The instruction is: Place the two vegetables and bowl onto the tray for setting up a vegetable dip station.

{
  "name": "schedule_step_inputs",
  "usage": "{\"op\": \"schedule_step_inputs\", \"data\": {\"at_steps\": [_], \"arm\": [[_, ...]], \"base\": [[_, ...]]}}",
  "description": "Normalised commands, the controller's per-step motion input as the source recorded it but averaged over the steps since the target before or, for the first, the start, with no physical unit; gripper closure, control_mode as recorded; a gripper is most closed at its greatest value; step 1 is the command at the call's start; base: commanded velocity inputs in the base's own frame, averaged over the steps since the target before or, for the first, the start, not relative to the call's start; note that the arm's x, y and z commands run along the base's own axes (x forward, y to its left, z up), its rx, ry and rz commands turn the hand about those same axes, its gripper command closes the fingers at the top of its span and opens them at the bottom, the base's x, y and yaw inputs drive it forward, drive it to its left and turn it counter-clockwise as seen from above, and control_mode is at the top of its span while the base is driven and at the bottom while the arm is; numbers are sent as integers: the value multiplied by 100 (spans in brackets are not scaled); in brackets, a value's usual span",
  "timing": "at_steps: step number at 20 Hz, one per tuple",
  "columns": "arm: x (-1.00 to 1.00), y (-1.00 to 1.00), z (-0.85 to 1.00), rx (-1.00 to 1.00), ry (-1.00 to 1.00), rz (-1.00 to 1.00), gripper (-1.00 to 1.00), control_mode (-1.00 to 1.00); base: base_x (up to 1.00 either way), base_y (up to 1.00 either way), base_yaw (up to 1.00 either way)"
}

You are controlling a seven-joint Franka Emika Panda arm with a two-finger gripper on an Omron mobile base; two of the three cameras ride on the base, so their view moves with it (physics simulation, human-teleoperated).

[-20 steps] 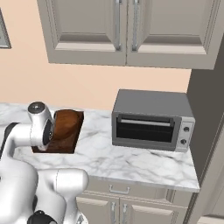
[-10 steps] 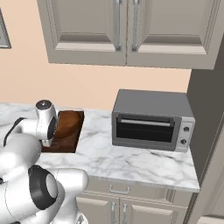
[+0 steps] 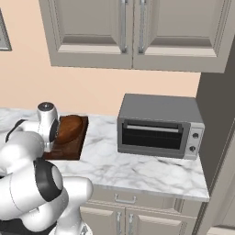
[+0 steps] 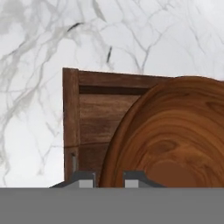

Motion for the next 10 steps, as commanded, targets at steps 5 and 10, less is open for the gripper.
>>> {"op": "schedule_step_inputs", "data": {"at_steps": [5, 10], "arm": [[-14, 5, -2, 1, 0, 1, -100, -100], [0, 1, 0, 0, 0, 0, -100, -100]], "base": [[0, 0, 0], [0, 0, 0]]}}
